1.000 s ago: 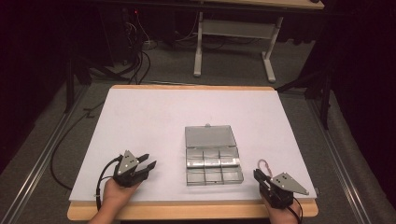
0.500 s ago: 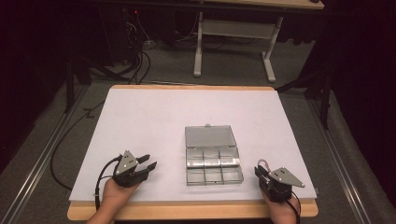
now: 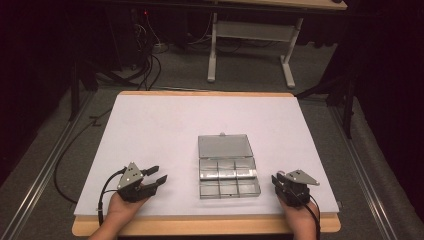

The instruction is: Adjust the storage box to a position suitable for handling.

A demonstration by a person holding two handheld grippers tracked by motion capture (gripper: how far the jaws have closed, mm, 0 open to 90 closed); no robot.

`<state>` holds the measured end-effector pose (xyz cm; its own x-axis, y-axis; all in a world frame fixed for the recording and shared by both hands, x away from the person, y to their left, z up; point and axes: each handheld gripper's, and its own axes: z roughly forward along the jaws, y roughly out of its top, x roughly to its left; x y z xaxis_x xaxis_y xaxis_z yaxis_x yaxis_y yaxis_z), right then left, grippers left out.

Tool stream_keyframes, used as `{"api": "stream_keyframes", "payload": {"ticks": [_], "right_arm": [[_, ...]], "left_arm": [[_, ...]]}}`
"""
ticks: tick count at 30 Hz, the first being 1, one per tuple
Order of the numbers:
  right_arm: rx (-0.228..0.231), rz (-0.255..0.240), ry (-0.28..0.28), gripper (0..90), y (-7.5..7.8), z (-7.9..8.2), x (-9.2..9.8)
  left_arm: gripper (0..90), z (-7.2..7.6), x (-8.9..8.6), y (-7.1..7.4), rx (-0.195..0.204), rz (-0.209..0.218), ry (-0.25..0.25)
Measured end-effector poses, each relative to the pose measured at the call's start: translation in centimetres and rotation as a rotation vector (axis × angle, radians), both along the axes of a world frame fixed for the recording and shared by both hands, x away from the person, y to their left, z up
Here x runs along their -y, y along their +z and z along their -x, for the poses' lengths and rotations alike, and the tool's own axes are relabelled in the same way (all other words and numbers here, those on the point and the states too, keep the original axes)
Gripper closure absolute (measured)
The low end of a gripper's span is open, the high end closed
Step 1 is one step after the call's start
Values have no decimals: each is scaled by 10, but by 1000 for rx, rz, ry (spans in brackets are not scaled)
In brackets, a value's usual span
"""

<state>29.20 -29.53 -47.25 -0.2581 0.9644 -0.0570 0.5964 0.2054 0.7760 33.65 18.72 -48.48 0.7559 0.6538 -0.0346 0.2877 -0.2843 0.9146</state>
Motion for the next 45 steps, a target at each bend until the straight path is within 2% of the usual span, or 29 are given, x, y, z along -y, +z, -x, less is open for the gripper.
{"api": "stream_keyframes", "payload": {"ticks": [1,2,3,4,8,9,12,16,17,19,20,23,24,29,38,45], "right_arm": [[0,0,0,743,0,0,0],[-26,-22,-18,736,2,0,3],[-26,-22,-18,736,2,0,3],[-49,-32,-22,723,5,-1,6],[-77,-12,-24,711,10,0,7],[-99,1,-26,702,11,0,7],[-116,21,-16,698,13,1,9],[-137,31,-10,690,14,1,10],[-159,28,-6,681,14,1,12],[-170,22,-3,680,14,0,13],[-202,22,-1,679,15,-1,14],[-224,25,4,672,16,-2,14],[-255,35,8,664,17,-3,15],[-296,41,3,659,18,-4,17],[-374,111,29,630,21,-7,14],[-431,145,34,606,25,-11,13]], "left_arm": [[509,0,0,0,0,0,0],[507,1,0,0,3,-3,-9],[506,1,0,0,3,-3,-9],[505,1,0,0,4,-3,-15],[501,1,0,0,6,-5,-15],[502,1,1,0,5,-9,-15],[501,-1,3,0,-14,-24,-15],[498,-1,3,0,-13,-30,-15],[496,-1,3,0,-10,-31,-17],[494,0,3,0,-9,-29,-18],[494,0,3,0,-5,-26,-22],[491,0,3,0,-4,-25,-27],[489,0,2,0,-3,-23,-30],[487,1,2,0,-2,-22,-35],[479,1,3,0,1,-31,-38],[472,2,4,0,6,-37,-38]]}}
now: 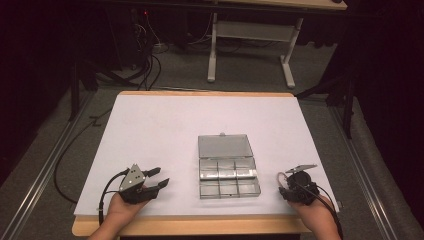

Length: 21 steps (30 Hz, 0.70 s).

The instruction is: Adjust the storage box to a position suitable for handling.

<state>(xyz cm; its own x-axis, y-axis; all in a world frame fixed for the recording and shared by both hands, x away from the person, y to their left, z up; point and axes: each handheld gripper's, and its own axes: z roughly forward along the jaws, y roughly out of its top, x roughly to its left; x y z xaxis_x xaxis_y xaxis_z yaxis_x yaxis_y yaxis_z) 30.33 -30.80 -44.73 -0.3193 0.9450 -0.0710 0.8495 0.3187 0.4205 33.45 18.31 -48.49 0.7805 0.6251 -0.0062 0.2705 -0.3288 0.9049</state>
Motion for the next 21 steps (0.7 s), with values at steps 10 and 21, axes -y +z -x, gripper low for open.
{"api": "stream_keyframes", "payload": {"ticks": [10,21], "right_arm": [[-65,-18,-8,562,5,-10,3],[-111,-29,-25,464,10,-21,2]], "left_arm": [[464,0,3,0,-4,-29,-8],[448,-2,2,0,-15,-23,-12]]}}
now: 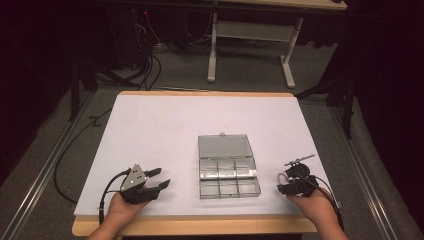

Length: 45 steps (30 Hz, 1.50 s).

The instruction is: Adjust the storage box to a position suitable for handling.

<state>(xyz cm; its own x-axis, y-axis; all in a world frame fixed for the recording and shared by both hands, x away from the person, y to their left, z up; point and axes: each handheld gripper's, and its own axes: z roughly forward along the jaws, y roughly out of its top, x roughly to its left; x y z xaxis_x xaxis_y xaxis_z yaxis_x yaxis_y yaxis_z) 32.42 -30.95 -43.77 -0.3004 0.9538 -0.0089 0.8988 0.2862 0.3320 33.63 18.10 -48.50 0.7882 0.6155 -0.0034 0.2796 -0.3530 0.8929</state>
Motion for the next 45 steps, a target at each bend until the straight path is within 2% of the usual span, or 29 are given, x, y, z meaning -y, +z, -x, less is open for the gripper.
{"api": "stream_keyframes", "payload": {"ticks": [4,9,17,20,25,30,34,36,37,38,40,44,45], "right_arm": [[-17,0,-2,412,6,-6,0],[-42,13,2,391,5,-13,2],[-64,36,-4,386,4,-21,5],[-106,39,-4,383,-1,-27,7],[-124,45,2,385,0,-32,9],[-139,16,7,386,-2,-33,10],[-148,32,18,394,-3,-33,8],[-150,52,27,430,-3,-34,7],[-150,52,27,430,-3,-34,7],[-148,56,34,481,-2,-34,7],[-150,67,43,503,-2,-34,5],[-148,75,63,603,-1,-35,2],[-148,75,63,603,-1,-35,2]], "left_arm": [[454,-1,0,0,-9,-2,-1],[456,0,0,0,4,3,-1],[448,-1,1,0,-10,-7,-18],[448,-1,0,0,-9,-4,-13],[448,-1,0,0,-7,-5,-15],[448,0,0,0,-2,-5,-15],[448,0,0,0,-1,0,-13],[448,0,0,0,1,-1,-15],[448,0,0,0,1,-1,-15],[448,0,0,0,0,3,-13],[451,0,0,0,-2,2,-12],[450,0,0,0,-4,0,-16],[450,0,0,0,-6,0,-16]]}}
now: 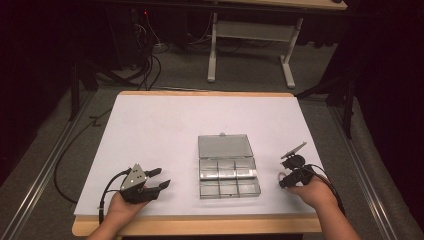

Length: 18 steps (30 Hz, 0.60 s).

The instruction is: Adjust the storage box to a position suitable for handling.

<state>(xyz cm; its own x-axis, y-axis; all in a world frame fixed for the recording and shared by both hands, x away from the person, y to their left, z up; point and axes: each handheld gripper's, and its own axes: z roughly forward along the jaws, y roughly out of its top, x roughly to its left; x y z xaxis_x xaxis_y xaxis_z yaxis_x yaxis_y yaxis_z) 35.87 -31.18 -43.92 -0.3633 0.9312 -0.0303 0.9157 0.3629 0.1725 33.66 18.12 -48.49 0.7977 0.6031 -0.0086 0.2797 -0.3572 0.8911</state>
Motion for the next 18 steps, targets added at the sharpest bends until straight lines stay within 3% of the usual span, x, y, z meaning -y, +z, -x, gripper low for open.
{"api": "stream_keyframes", "payload": {"ticks": [5,15,16,18], "right_arm": [[-10,1,20,676,1,-1,-2],[-4,-9,9,821,1,0,-3],[5,-5,33,826,0,0,-2],[-5,0,25,829,1,0,-4]], "left_arm": [[453,0,0,0,-1,0,-2],[453,0,1,0,-1,-6,2],[452,0,1,0,2,-6,3],[453,0,1,0,3,-7,3]]}}
